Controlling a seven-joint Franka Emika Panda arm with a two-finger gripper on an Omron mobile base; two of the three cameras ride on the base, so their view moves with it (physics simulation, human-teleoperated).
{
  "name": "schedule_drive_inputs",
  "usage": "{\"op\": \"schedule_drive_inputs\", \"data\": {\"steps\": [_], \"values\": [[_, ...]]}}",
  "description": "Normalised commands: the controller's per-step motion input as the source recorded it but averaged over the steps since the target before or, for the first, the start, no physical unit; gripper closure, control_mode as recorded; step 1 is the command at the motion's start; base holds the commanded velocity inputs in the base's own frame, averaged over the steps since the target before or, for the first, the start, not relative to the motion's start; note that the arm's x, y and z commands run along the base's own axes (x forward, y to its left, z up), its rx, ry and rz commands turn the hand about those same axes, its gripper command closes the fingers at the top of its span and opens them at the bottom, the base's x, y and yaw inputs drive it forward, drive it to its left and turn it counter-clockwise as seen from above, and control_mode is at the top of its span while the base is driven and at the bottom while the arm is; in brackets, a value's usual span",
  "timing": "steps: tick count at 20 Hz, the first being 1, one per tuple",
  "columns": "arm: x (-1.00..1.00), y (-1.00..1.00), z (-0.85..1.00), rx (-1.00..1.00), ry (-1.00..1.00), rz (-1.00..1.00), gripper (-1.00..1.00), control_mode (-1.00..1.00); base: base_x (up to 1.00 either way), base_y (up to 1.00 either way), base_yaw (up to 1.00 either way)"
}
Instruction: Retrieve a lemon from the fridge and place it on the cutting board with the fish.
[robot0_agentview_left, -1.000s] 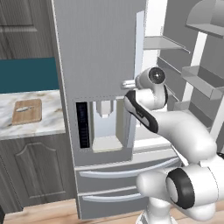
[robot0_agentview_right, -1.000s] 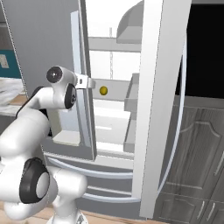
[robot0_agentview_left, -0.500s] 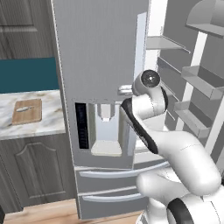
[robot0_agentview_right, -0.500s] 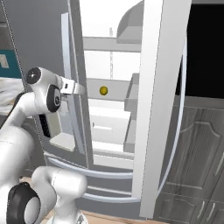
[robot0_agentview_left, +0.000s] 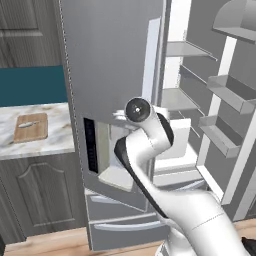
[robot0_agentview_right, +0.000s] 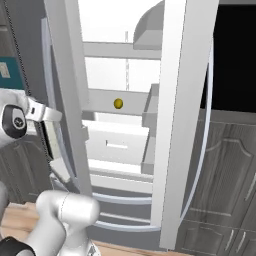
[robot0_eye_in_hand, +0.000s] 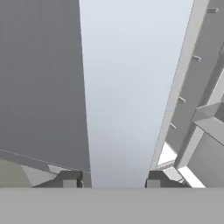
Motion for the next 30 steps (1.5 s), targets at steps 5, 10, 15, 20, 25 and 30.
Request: {"op": "schedule_drive_inputs", "data": {"steps": [5, 10, 15, 20, 25, 30], "values": [[-0.67, 0.93, -0.02, 0.00, 0.06, -0.19, 1.00, -1.00, 0.00, 0.00, 0.00], [-0.43, 0.94, -0.21, 0.00, 0.03, -0.22, 1.00, -1.00, 0.00, 0.00, 0.00], [-0.04, 0.12, 0.00, 0.01, 0.00, -0.12, 1.00, -1.00, 0.00, 0.00, 0.00], [0.00, 0.07, 0.00, 0.00, 0.00, -0.06, -1.00, -1.00, 0.00, 0.00, 0.00], [-0.07, 0.10, -0.02, 0.00, 0.00, -0.05, -1.00, -1.00, 0.00, 0.00, 0.00], [-0.43, 0.05, 0.00, 0.01, 0.00, -0.05, -1.00, -1.00, 0.00, 0.00, 0.00]]}}
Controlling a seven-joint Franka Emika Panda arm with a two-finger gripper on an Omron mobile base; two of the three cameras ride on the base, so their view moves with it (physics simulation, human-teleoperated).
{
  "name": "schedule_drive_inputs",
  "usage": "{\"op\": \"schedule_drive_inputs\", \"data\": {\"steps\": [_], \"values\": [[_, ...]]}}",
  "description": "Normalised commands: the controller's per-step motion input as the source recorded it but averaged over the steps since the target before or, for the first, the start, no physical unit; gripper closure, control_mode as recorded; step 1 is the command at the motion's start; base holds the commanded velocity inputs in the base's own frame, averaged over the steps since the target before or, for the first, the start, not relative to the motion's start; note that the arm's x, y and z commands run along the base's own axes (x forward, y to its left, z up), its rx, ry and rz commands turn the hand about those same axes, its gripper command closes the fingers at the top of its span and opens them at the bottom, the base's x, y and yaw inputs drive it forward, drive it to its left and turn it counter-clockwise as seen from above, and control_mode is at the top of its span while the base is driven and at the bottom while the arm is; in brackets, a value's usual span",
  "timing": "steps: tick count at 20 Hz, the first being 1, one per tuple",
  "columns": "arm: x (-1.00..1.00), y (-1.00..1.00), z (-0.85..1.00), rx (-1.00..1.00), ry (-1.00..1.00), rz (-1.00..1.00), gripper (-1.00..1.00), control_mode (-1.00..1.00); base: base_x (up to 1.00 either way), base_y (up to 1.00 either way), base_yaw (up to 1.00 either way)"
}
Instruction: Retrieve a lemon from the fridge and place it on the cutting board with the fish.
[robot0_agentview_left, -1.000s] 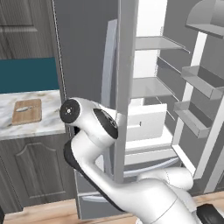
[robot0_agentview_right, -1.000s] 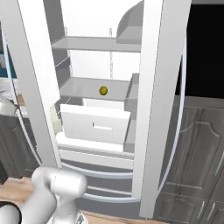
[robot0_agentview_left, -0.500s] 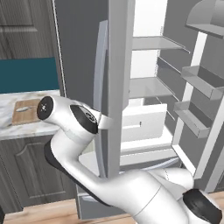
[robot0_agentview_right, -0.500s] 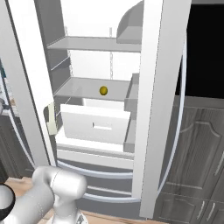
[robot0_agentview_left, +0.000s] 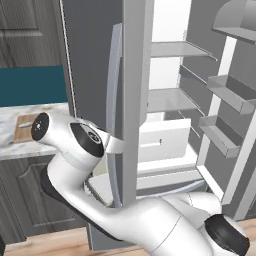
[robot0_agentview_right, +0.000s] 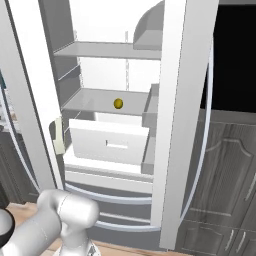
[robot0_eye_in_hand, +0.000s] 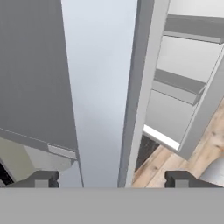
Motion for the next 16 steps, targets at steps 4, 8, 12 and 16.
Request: {"op": "schedule_drive_inputs", "data": {"steps": [4, 8, 12, 16], "values": [[-0.51, 0.01, 0.01, 0.02, 0.01, 0.00, -1.00, -1.00, 0.00, 0.00, 0.00], [-0.74, -0.79, 0.08, 0.21, -0.01, 0.00, -1.00, -1.00, 0.00, 0.00, 0.00], [-0.92, -0.75, 0.01, 0.38, -0.12, 0.00, -1.00, -1.00, 0.00, 0.00, 0.00], [-0.41, -0.96, 0.00, 0.56, -0.14, 0.00, -1.00, -1.00, 0.00, 0.00, 0.00]]}}
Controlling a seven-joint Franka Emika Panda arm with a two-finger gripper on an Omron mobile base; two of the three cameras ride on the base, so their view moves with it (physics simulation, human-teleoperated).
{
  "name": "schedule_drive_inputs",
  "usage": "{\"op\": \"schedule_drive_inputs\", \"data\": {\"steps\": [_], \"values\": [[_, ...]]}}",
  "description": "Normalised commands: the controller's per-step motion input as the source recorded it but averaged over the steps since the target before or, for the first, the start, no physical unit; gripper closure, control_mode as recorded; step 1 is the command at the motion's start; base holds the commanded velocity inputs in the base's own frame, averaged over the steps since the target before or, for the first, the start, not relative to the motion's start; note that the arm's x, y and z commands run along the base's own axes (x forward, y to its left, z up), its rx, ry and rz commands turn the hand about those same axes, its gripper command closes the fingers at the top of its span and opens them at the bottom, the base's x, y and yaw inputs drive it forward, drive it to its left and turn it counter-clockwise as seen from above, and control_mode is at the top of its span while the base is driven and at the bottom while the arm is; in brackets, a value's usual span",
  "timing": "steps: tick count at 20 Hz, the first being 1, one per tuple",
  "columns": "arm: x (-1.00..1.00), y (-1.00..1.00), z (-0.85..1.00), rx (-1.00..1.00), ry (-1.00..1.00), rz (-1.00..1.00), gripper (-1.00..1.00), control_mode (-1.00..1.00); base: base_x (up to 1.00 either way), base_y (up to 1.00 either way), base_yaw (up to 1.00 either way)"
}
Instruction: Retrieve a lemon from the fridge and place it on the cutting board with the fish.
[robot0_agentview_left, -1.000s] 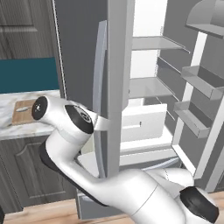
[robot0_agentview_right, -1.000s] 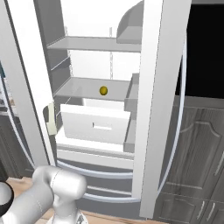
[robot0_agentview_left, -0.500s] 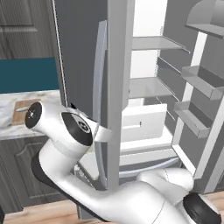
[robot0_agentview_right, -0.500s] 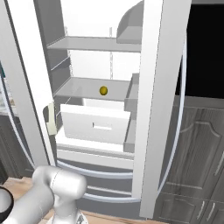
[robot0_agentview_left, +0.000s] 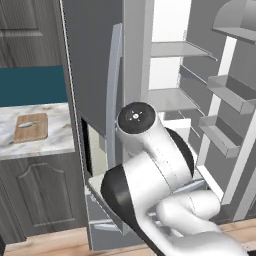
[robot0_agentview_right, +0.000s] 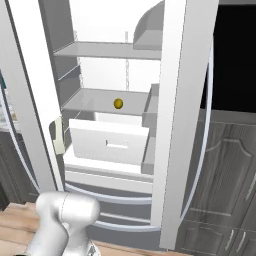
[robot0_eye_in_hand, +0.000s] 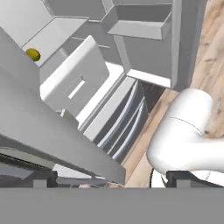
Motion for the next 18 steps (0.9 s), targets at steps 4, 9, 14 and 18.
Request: {"op": "schedule_drive_inputs", "data": {"steps": [4, 9, 14, 18], "values": [[0.11, -1.00, 0.00, 0.66, -0.11, 0.05, -1.00, -1.00, 0.00, 0.00, 0.00], [0.27, -0.97, 0.01, 0.70, -0.02, 0.00, -1.00, -1.00, 0.00, 0.00, 0.00], [0.19, -0.22, -0.03, 0.22, -0.01, 0.07, -1.00, -1.00, 0.00, 0.00, 0.00], [0.48, 0.00, -0.19, 0.20, 0.00, 0.17, -1.00, -1.00, 0.00, 0.00, 0.00]]}}
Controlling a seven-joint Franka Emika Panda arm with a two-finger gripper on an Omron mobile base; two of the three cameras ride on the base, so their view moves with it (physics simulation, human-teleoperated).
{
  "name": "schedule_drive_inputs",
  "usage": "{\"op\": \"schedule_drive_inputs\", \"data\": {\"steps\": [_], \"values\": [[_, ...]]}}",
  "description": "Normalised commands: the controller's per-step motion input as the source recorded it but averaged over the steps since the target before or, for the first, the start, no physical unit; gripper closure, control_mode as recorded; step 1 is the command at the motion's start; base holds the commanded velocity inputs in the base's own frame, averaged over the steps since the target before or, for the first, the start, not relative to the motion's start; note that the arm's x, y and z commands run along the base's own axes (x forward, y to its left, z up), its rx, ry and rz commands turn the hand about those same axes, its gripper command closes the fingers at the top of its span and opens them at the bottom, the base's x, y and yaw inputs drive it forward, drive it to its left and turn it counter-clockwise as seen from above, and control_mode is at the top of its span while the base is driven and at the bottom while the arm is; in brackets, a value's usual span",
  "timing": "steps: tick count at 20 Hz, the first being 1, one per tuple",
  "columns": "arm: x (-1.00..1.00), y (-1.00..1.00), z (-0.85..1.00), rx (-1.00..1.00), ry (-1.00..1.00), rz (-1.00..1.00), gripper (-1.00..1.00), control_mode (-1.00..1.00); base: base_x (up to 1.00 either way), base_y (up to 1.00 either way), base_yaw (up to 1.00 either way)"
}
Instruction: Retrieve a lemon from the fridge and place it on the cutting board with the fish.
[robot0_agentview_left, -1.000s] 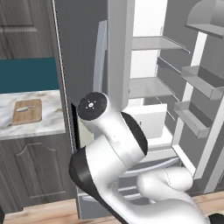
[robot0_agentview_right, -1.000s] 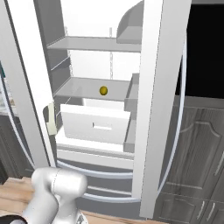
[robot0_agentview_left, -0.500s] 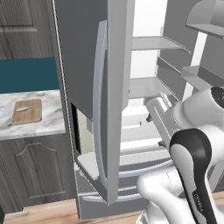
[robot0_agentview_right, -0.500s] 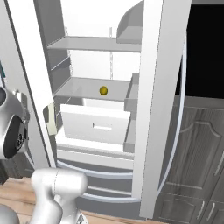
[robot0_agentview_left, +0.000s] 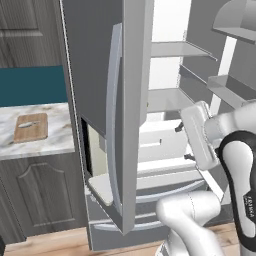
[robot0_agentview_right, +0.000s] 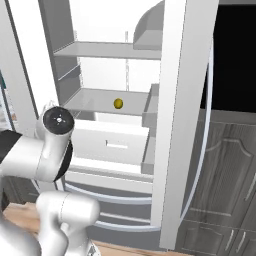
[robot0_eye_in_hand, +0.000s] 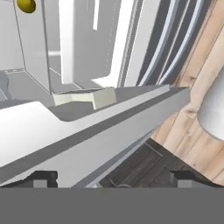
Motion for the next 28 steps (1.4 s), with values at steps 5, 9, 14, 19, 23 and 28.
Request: {"op": "schedule_drive_inputs", "data": {"steps": [5, 9, 14, 19, 23, 28], "values": [[0.62, -0.02, -0.10, 0.06, -0.11, 0.10, -1.00, -1.00, 0.00, 0.00, 0.00], [0.73, 0.00, 0.00, 0.00, -0.04, 0.04, -1.00, -1.00, 0.00, 0.00, 0.00], [0.64, 0.00, 0.04, 0.02, 0.00, 0.00, -1.00, -1.00, 0.00, 0.00, 0.00], [0.25, 0.05, 0.04, 0.07, -0.04, 0.05, -1.00, -1.00, 0.00, 0.00, 0.00], [0.19, 0.29, 0.34, 0.01, -0.05, 0.14, -1.00, -1.00, 0.00, 0.00, 0.00], [0.11, 0.37, 0.20, -0.03, -0.04, 0.08, -1.00, -1.00, 0.00, 0.00, 0.00]]}}
